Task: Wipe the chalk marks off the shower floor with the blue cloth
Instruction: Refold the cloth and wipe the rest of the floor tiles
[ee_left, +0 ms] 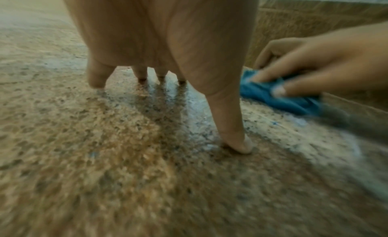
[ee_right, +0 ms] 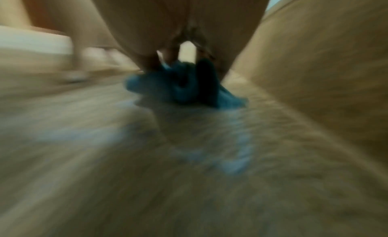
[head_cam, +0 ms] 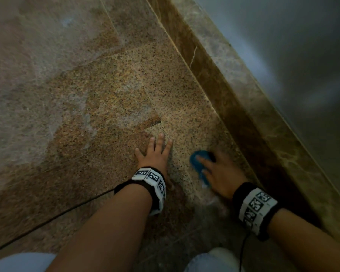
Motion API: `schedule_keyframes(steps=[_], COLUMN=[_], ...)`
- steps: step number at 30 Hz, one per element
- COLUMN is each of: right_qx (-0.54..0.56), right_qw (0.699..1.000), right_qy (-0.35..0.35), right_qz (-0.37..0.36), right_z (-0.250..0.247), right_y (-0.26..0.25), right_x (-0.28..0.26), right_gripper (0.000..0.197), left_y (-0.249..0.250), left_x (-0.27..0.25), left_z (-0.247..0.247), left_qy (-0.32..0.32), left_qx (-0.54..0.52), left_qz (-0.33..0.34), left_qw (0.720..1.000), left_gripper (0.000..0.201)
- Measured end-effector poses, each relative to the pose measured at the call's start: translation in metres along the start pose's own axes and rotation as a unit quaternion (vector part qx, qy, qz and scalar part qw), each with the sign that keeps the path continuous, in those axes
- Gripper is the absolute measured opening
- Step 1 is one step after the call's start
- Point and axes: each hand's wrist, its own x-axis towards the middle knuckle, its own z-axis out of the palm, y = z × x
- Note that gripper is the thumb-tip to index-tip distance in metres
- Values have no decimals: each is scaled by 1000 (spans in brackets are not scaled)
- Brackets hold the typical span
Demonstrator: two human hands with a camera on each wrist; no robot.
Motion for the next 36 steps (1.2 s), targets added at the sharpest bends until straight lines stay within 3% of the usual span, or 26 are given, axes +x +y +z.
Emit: schedule_keyframes(steps=[3,6,9,12,14,17,21,24,26,27,29,32,33,36], right_qx=[-15,-70,-43,41,13,-74,-64,65,67,41,-11,-20,-41,-33], right_qw=[992,995,999,996,993,996,995,997,989,990,996,994,991,995], right_qy=[-5,-44,-29,28,10,-31,-20,47,84,64,28,25,25,78], right_qz=[126,64,-16,68,120,39,-77,19,102,118,81,-100,-123,-61], right_z=[-11,-3,7,1,-2,4,5,1,7,11,22,37,41,29], right_y=[15,-4,-5,19,20,-6,-1,25,31,24,-2,-19,-11,16], right_x=[2,-8,-12,-1,0,-10,-9,6,10,7,-6,-27,-24,-2], right_gripper=[52,56,54,51,52,62,58,48,47,50,59,74,76,66], left_y=[5,12,14,14,14,14,13,12,11,11,10,10,10,9], left_x=[-4,-5,-4,-2,-2,-1,-3,-6,-7,-7,-7,-5,-5,-6], left_z=[6,14,17,17,15,16,15,13,14,15,16,17,17,14], left_qy=[1,-9,-13,-5,-5,-10,-13,-16,-9,-6,-3,-2,-3,-11], left_qx=[15,16,16,12,11,11,12,10,8,6,6,10,13,11], left_qz=[12,23,15,14,12,12,16,25,30,32,34,29,26,27], left_qw=[1000,1000,1000,1000,1000,1000,1000,1000,999,999,999,1000,1000,1000], left_gripper=[139,133,131,125,124,129,133,139,139,138,138,139,138,137])
